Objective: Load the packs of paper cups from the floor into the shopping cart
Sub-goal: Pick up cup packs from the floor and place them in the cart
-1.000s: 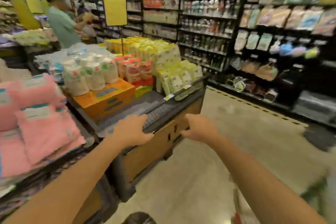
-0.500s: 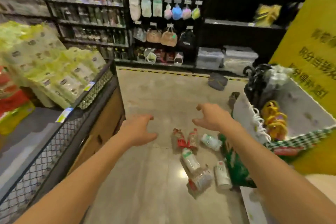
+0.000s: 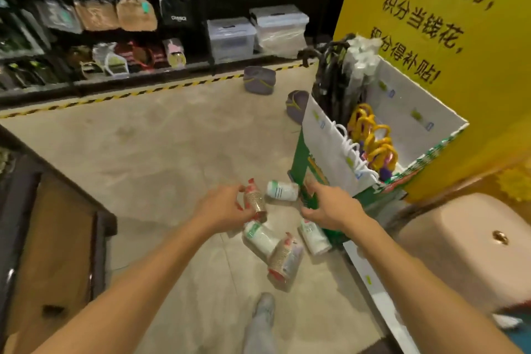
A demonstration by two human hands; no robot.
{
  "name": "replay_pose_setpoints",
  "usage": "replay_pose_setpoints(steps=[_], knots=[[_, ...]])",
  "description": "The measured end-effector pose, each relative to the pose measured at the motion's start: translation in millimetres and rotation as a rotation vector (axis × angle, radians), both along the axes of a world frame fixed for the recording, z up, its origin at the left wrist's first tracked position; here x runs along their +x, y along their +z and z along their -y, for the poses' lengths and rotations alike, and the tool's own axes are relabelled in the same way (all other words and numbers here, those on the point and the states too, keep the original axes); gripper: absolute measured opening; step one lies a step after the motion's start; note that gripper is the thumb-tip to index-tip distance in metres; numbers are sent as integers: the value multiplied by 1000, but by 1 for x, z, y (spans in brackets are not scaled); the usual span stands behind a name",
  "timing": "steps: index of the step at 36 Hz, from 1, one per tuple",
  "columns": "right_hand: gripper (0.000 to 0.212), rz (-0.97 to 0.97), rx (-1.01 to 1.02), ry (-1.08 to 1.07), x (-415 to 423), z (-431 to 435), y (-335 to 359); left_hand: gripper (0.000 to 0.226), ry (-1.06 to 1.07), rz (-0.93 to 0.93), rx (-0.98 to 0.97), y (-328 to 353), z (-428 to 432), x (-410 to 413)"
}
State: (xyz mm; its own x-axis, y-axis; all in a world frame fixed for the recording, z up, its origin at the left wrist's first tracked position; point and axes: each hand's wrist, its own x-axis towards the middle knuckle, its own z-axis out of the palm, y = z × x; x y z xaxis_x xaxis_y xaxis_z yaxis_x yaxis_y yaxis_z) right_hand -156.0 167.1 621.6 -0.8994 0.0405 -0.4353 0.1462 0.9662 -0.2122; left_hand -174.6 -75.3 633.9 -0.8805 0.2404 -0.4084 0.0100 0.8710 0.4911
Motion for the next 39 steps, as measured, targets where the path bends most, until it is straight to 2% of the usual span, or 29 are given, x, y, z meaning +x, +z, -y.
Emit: replay_pose_setpoints(steps=[2, 4, 5, 9, 13, 17, 19, 23, 28, 30, 33, 37, 39], knots=[[52, 41, -31, -57, -26, -11, -37, 65, -3, 26, 24, -37, -10, -35], [58, 87, -60, -132, -50, -22, -82, 40, -13, 80, 2, -76, -20, -66], [64, 115, -78, -172, -61, -27, -108, 37, -21, 95, -10, -101, -25, -80], [69, 207, -191, -362, -90, -41, -215, 66, -101, 138, -96, -202, -43, -127], [65, 281, -248, -510, -95, -49, -339, 74, -344, 156, -291, -321, -63, -163], [77, 432, -260, -516, -86, -55, -477, 84, -588, 182, -414, -454, -82, -195], [82, 461, -289, -592, -83, -55, -539, 89, -709, 149, -476, -523, -92, -208], [85, 440, -403, -921, -79, -53, -661, 98, -915, 134, -583, -654, -116, -221], [119, 280, -527, -1300, -90, -44, -782, 129, -1120, -83, -624, -790, -126, -215], [121, 219, -567, -1396, -94, -39, -814, 129, -1160, -106, -596, -821, -127, -213], [130, 138, -469, -1418, -94, -32, -835, 128, -1100, -146, -494, -845, -125, -214], [105, 72, -475, -1407, -81, -32, -823, 128, -889, -96, -395, -829, -121, -214], [102, 86, -491, -1413, -75, -35, -801, 126, -732, -4, -357, -801, -118, -216]])
